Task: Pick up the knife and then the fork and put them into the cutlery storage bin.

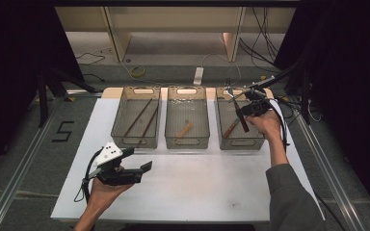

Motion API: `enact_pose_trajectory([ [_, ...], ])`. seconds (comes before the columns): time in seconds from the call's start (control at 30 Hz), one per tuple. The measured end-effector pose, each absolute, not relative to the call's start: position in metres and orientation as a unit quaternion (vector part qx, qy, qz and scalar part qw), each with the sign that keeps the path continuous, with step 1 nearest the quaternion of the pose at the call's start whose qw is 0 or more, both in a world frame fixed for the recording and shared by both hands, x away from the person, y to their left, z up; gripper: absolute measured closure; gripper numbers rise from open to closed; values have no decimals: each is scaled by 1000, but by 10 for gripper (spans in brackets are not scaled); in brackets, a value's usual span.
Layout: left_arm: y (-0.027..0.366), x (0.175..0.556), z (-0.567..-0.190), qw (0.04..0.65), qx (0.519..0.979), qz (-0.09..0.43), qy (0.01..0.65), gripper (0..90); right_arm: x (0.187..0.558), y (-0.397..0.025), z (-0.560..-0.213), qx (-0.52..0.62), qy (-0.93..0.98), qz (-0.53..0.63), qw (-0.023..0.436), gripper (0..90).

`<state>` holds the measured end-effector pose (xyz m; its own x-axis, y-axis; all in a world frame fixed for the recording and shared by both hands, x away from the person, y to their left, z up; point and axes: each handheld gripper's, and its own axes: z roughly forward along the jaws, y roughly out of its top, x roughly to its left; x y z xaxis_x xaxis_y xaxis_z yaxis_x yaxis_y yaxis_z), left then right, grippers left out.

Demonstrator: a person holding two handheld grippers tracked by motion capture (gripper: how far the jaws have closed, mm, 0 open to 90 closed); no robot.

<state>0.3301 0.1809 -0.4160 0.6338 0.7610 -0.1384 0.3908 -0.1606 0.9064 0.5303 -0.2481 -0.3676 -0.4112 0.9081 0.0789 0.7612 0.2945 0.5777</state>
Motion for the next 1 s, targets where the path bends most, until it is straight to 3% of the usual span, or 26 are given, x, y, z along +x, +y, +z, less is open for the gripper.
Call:
enact_pose_trajectory([
  [1.0,181,330,-416,517,742,180,387,158,531,-247,-399,548,789,255,111,772],
])
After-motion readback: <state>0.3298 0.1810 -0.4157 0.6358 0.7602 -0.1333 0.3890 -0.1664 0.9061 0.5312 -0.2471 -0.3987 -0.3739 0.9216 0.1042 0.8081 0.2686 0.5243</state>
